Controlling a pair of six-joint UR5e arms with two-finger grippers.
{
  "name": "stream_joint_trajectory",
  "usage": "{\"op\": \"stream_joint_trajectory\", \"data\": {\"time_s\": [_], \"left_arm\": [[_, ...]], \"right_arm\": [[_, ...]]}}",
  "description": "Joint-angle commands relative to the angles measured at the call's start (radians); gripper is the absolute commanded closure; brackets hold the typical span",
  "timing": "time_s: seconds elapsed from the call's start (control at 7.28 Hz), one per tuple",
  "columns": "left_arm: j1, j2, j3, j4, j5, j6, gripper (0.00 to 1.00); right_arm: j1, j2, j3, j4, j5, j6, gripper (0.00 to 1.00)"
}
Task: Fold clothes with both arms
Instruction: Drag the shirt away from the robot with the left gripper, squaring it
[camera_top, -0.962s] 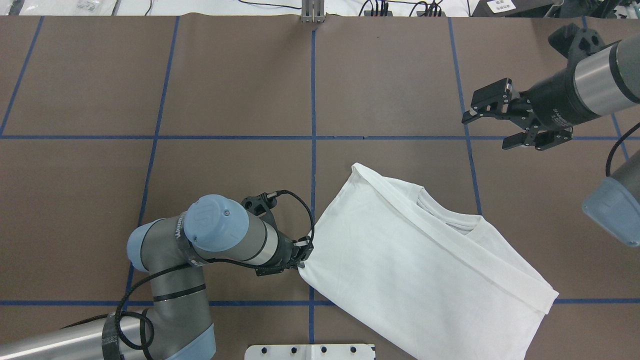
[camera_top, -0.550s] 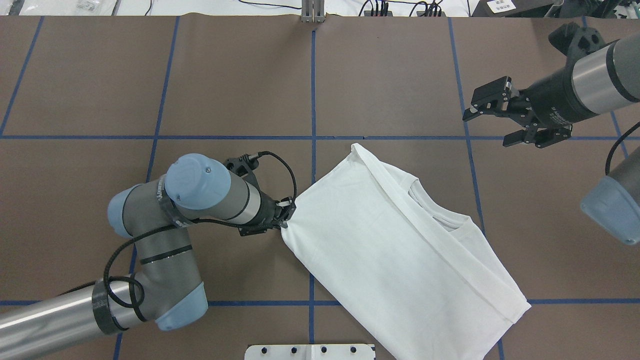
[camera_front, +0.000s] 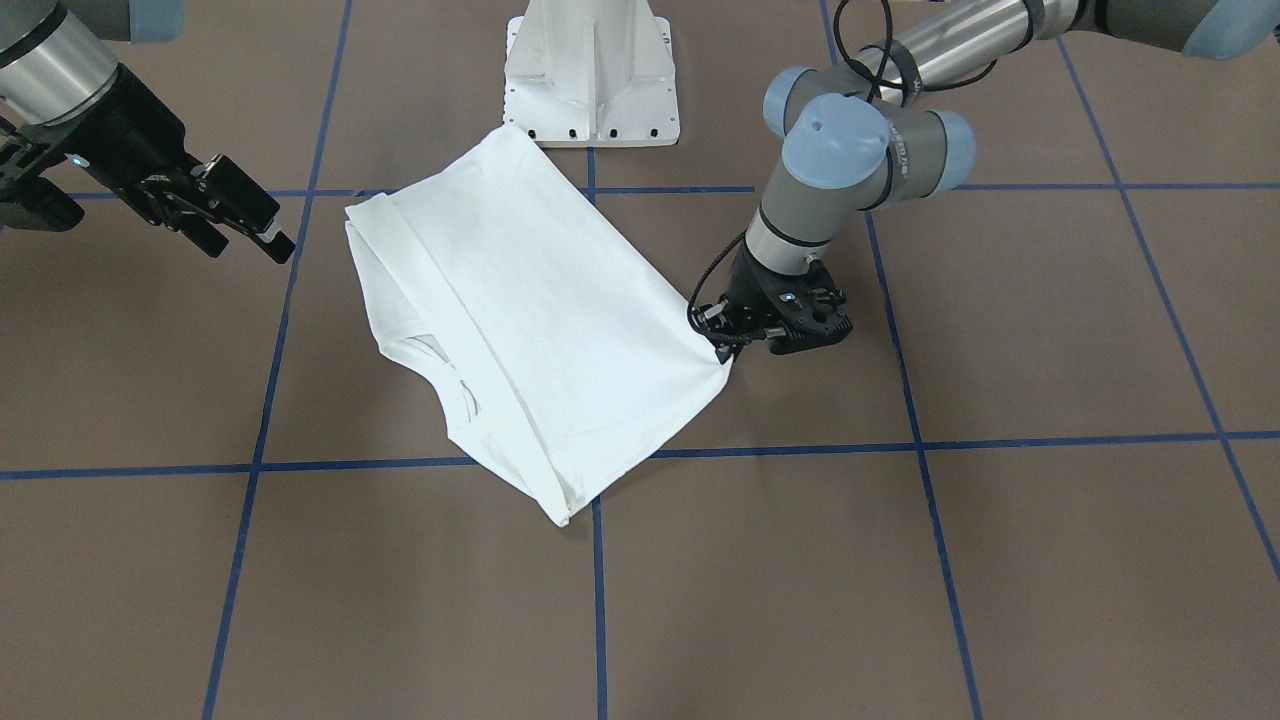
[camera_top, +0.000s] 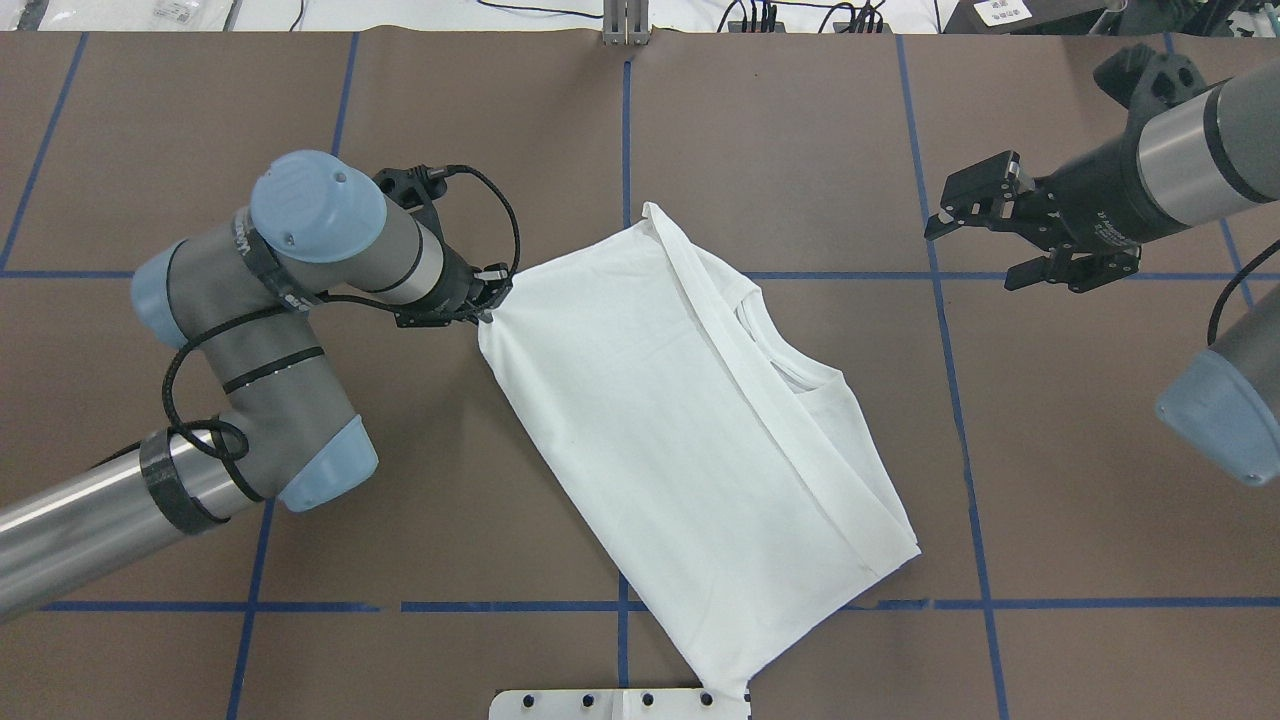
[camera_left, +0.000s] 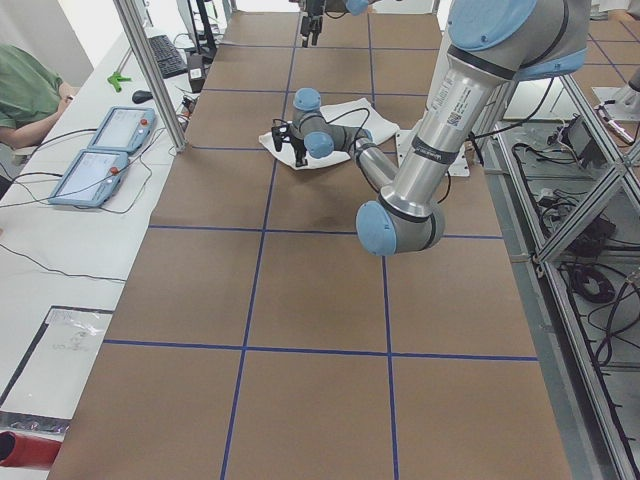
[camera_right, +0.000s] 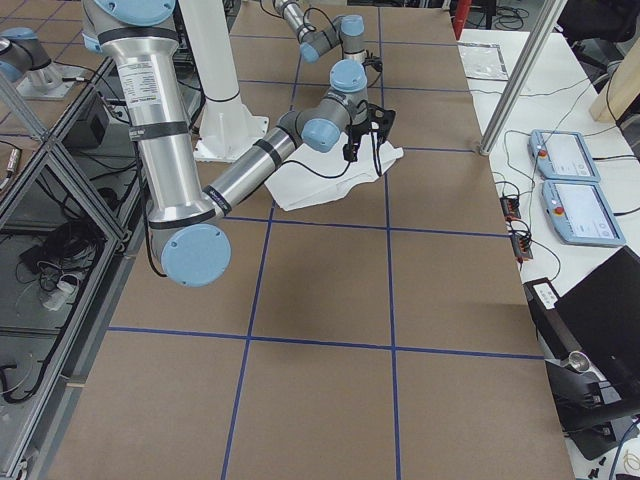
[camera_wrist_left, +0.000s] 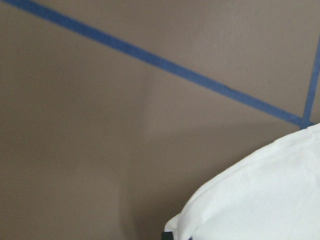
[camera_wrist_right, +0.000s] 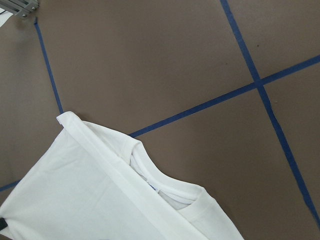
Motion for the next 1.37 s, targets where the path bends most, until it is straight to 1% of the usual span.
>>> {"op": "stream_joint_trajectory", "data": {"time_s": [0.0, 0.14, 0.27, 0.41, 0.69, 0.96, 1.1, 1.24], "left_arm": [[-0.078, -0.108, 0.148, -0.008, 0.036, 0.12, 1.0], [-0.08, -0.154, 0.239, -0.077, 0.092, 0.126, 1.0], [-0.08, -0.224, 0.373, -0.188, 0.137, 0.132, 1.0], [-0.079, -0.32, 0.501, -0.224, 0.184, 0.152, 1.0], [-0.074, -0.361, 0.604, -0.36, 0.218, 0.157, 1.0], [-0.075, -0.36, 0.622, -0.376, 0.243, 0.172, 1.0], [-0.075, -0.358, 0.62, -0.376, 0.243, 0.172, 0.01], [-0.079, -0.36, 0.617, -0.377, 0.242, 0.172, 0.0]], "right_arm": [[-0.001, 0.0, -0.002, 0.0, -0.011, -0.002, 0.0], [-0.001, 0.0, -0.002, 0.0, -0.014, -0.002, 0.0], [-0.001, 0.0, -0.002, 0.0, -0.014, 0.0, 0.0], [-0.003, 0.0, -0.008, 0.0, -0.014, 0.0, 0.0], [-0.003, -0.001, -0.017, 0.0, -0.022, -0.003, 0.0], [-0.012, 0.0, -0.032, 0.0, -0.037, -0.003, 0.0], [-0.024, 0.0, -0.032, 0.0, -0.069, -0.003, 0.0], [-0.049, 0.0, -0.035, -0.001, -0.104, -0.003, 0.0]]}}
